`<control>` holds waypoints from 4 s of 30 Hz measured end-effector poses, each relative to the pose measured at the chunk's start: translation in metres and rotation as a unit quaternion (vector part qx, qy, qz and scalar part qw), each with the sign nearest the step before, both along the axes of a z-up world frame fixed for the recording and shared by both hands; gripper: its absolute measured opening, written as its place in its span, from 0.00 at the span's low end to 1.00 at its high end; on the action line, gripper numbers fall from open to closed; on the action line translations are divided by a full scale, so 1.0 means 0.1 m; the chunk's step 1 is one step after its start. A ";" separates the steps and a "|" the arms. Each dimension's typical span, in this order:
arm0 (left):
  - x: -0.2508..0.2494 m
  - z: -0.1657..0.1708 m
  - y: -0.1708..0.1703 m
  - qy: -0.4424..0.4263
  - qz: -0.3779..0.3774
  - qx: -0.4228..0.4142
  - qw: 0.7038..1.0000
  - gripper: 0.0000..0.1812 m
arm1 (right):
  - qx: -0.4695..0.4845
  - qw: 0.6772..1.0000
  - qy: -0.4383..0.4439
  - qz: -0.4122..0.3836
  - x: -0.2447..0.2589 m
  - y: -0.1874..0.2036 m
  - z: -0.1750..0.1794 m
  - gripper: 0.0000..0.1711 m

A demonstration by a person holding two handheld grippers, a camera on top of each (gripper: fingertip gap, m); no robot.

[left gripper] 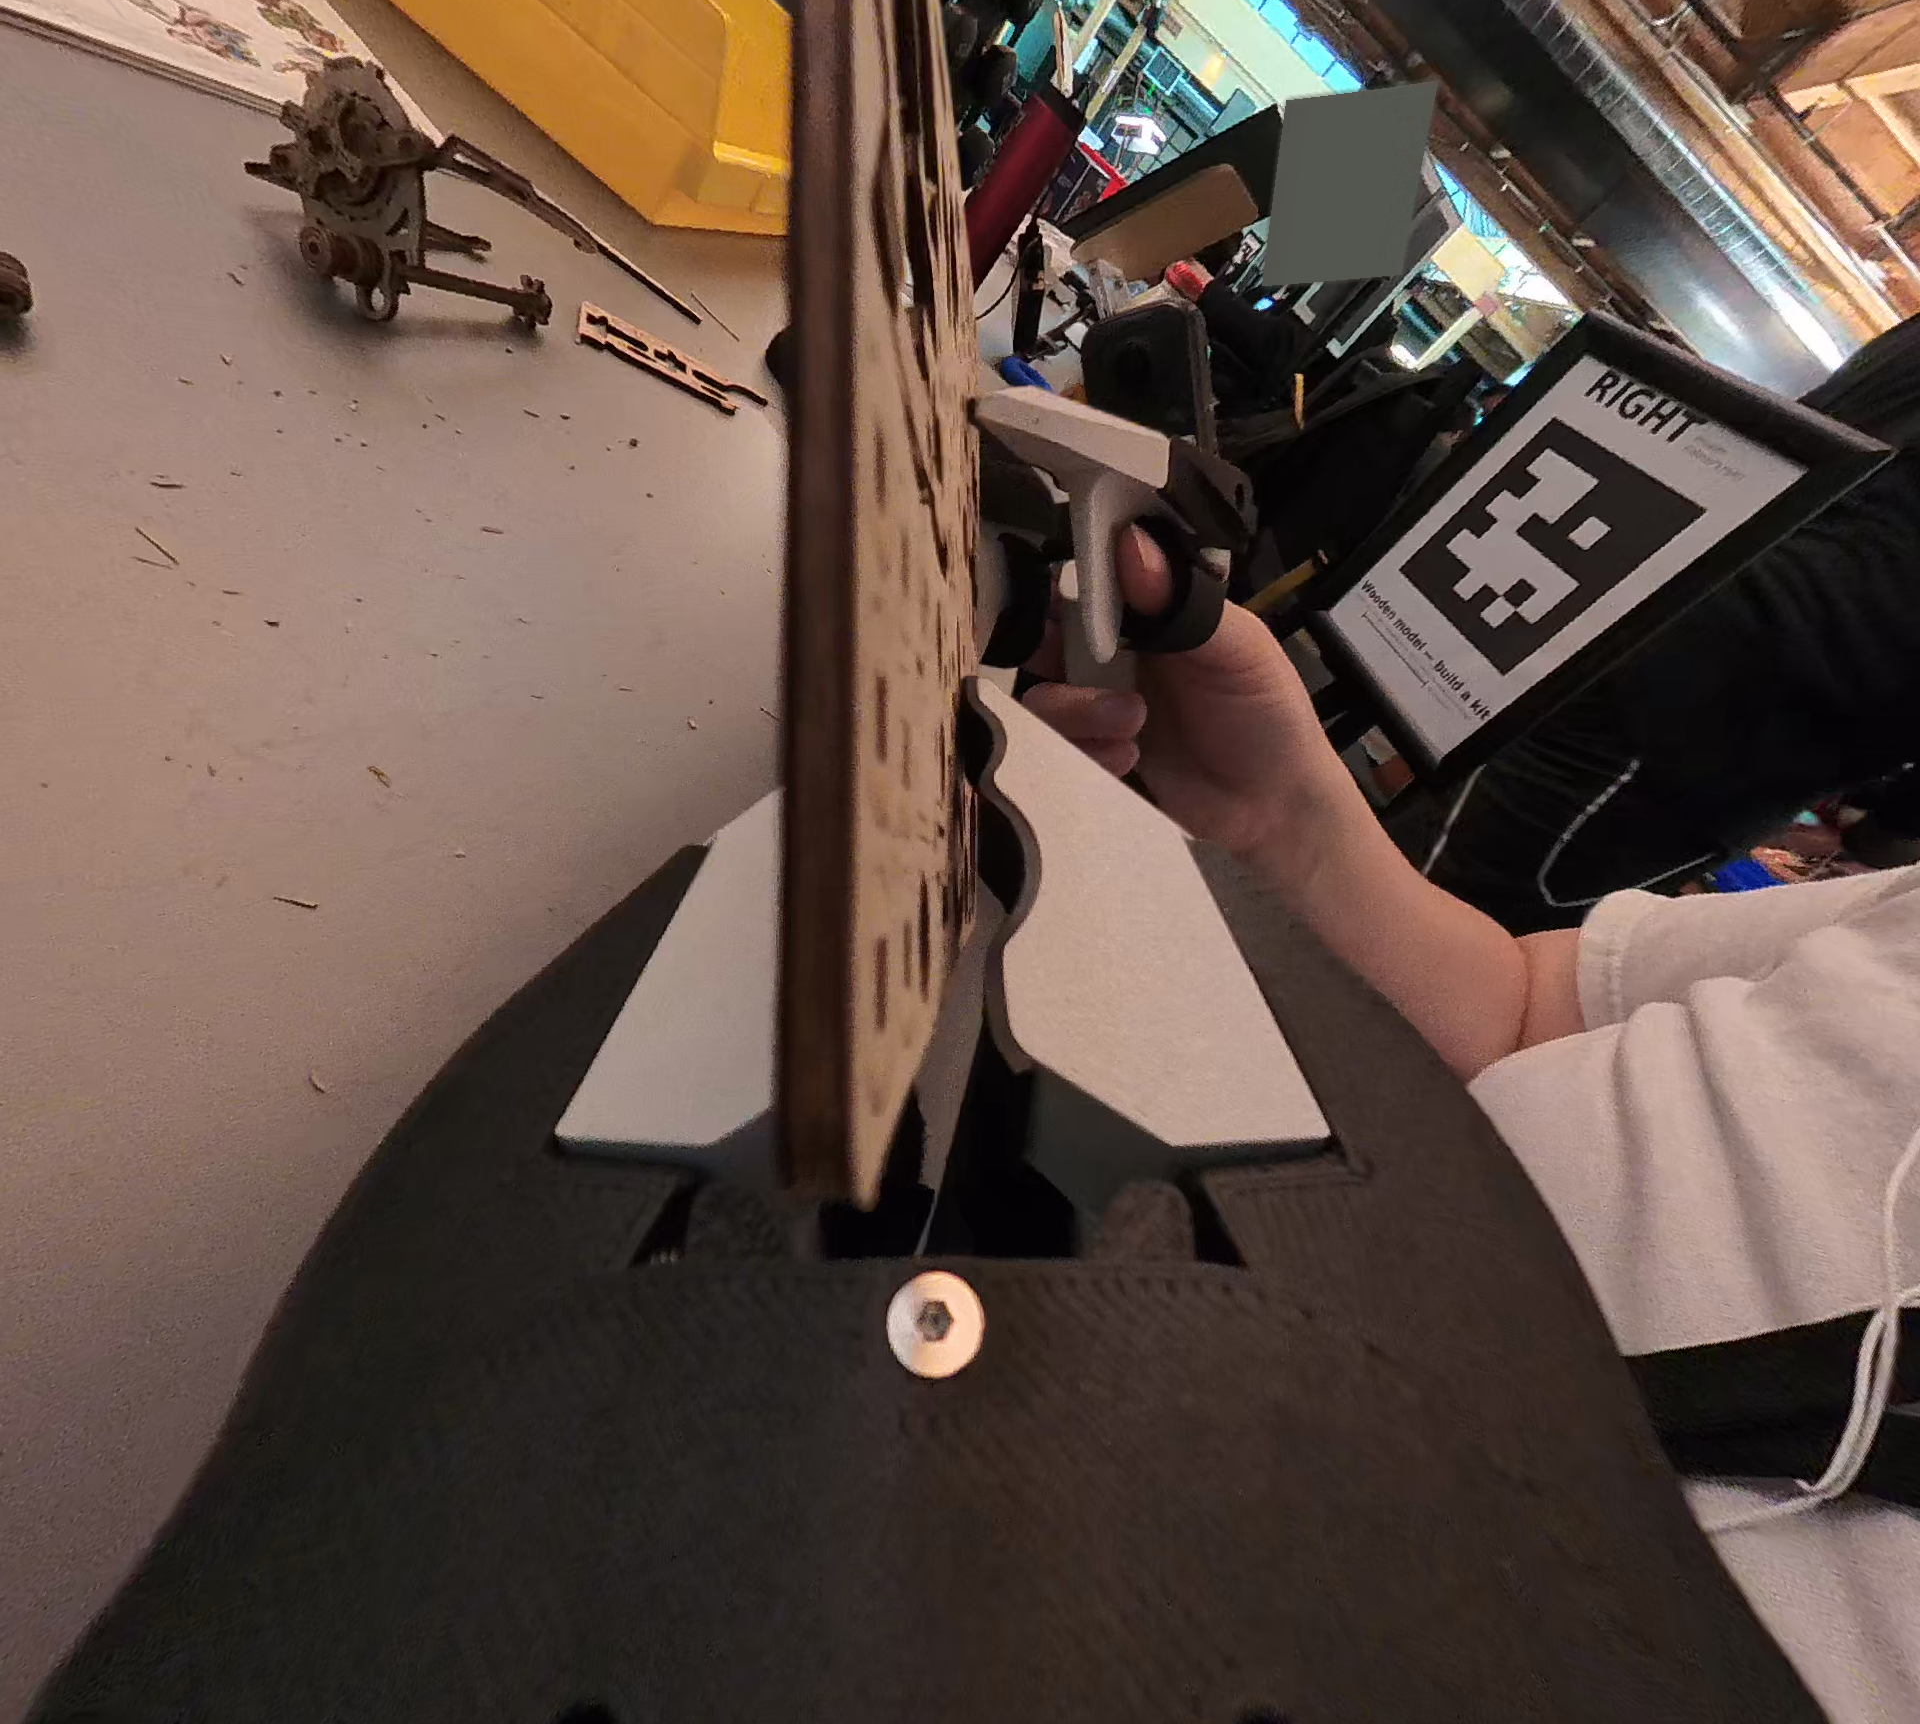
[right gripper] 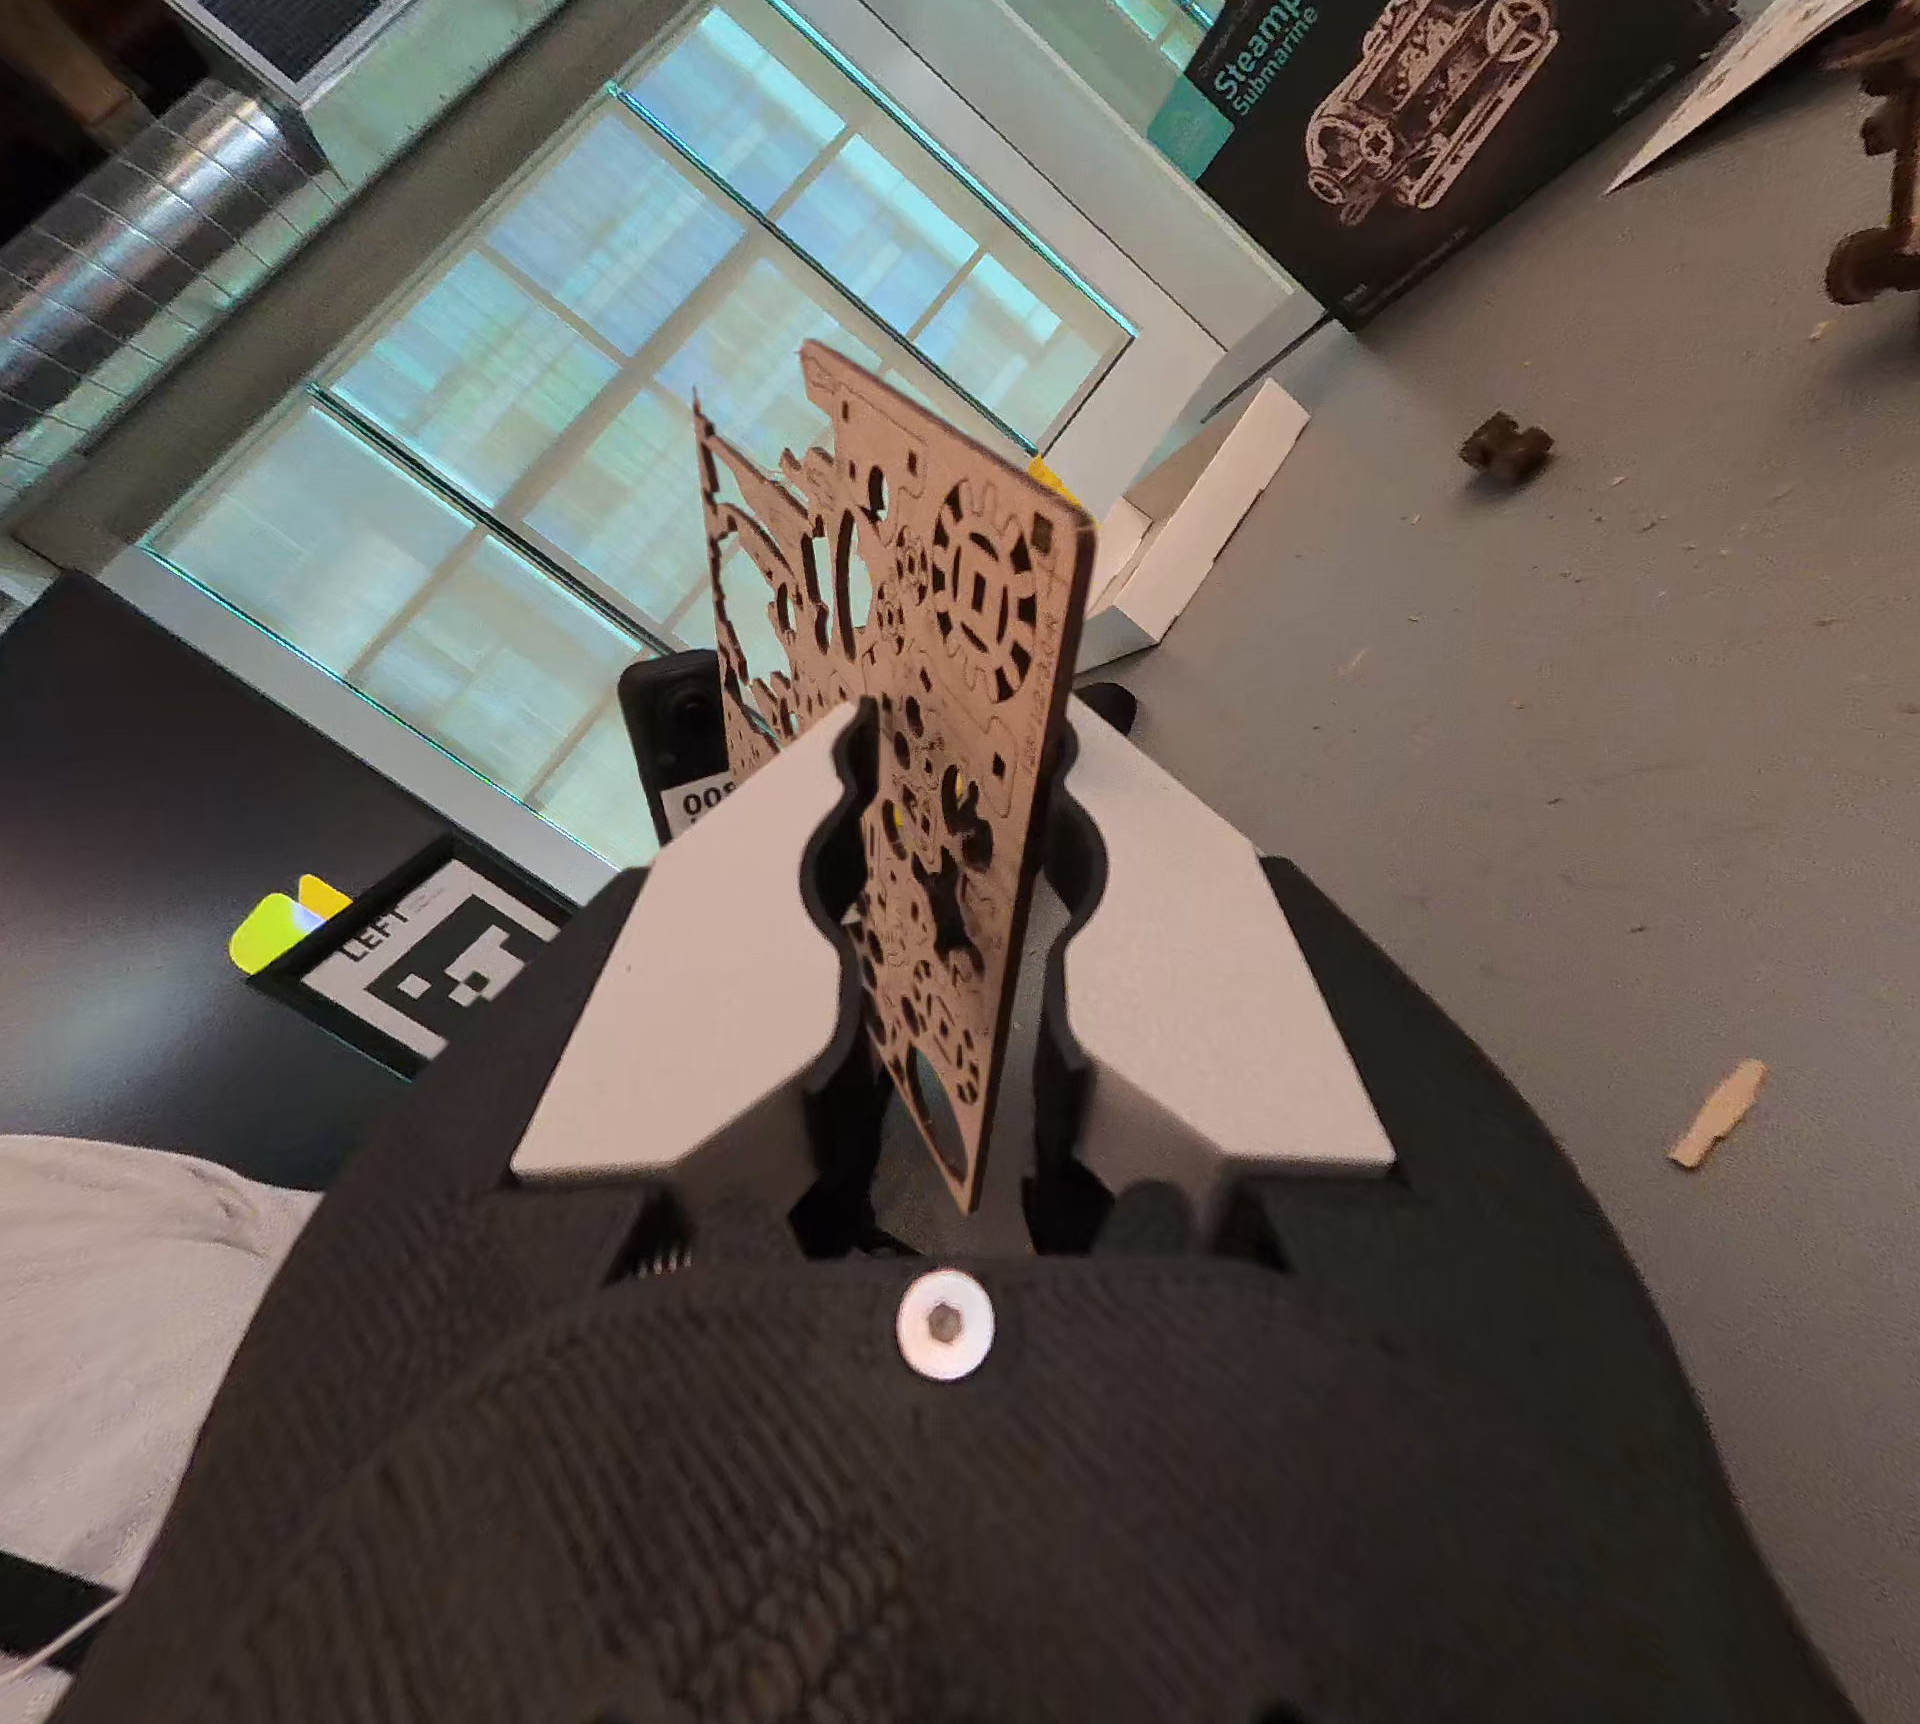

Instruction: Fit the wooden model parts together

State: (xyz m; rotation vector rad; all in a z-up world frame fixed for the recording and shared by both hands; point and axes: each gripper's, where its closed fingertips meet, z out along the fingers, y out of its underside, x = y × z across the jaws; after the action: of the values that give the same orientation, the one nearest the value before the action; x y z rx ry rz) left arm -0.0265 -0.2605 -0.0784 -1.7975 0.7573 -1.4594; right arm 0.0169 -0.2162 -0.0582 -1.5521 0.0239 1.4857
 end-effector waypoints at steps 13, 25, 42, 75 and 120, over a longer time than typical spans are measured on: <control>0.07 0.04 -0.06 0.003 -0.009 0.032 0.999 0.02 | 0.038 0.998 0.039 0.011 0.05 -0.02 0.16 0.08; -0.14 0.23 0.07 -0.037 0.013 0.025 0.999 0.24 | 0.075 0.989 0.039 0.122 -0.01 -0.14 0.32 0.00; 0.21 0.30 0.35 0.206 -0.183 0.036 0.961 0.21 | 0.101 0.931 -0.202 0.288 -0.18 -0.13 0.07 0.00; 0.20 0.16 0.27 0.281 -0.297 0.047 0.911 0.01 | 0.129 0.938 -0.191 0.260 -0.22 -0.06 0.10 0.01; 0.15 0.08 0.34 0.268 -0.224 -0.009 0.937 0.00 | 0.142 0.924 -0.353 0.046 -0.13 0.22 -0.02 0.23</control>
State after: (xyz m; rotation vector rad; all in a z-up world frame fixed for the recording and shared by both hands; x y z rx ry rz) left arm -0.0120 -0.2267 -0.0707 -2.1639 1.5130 -1.2350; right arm 0.0038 -0.1943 -0.0603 -1.7707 -0.6633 0.8702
